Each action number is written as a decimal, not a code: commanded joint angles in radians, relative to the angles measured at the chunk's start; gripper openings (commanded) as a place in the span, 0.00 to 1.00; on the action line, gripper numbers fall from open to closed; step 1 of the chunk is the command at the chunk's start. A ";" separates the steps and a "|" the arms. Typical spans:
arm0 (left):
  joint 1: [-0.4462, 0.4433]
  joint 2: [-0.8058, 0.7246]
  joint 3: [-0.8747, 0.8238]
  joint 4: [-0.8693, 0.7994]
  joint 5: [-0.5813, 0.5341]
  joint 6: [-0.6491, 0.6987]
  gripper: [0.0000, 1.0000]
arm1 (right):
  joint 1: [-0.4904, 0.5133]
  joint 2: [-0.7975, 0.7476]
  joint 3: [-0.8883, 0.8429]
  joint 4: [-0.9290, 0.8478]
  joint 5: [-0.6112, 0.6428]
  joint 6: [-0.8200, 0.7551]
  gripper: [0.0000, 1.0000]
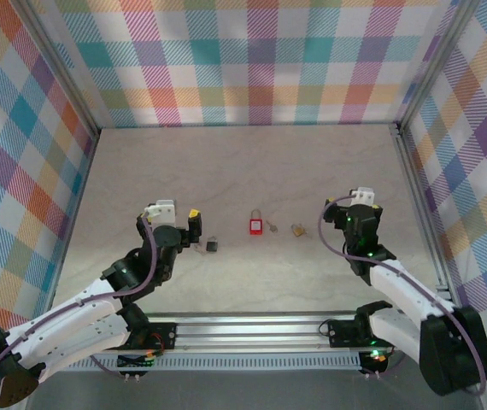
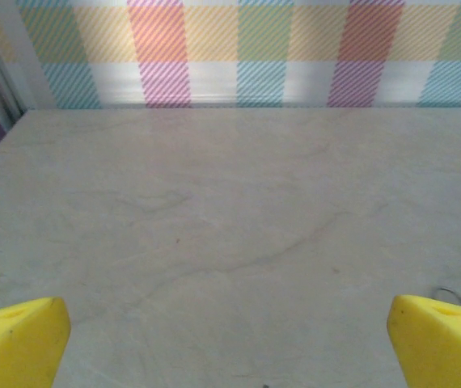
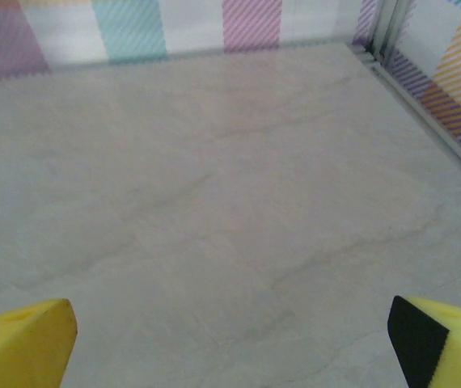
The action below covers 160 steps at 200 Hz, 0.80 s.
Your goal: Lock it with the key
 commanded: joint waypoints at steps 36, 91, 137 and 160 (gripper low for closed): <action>0.058 0.051 -0.054 0.233 -0.177 0.129 1.00 | -0.002 0.168 -0.040 0.372 0.019 -0.148 0.99; 0.224 0.142 -0.077 0.341 -0.076 0.189 1.00 | -0.009 0.315 -0.032 0.514 -0.025 -0.215 0.99; 0.396 0.181 -0.086 0.342 0.088 0.077 1.00 | -0.026 0.424 -0.017 0.624 -0.080 -0.302 0.99; 0.468 0.221 -0.079 0.338 0.101 0.046 1.00 | -0.029 0.462 -0.022 0.688 -0.062 -0.306 0.99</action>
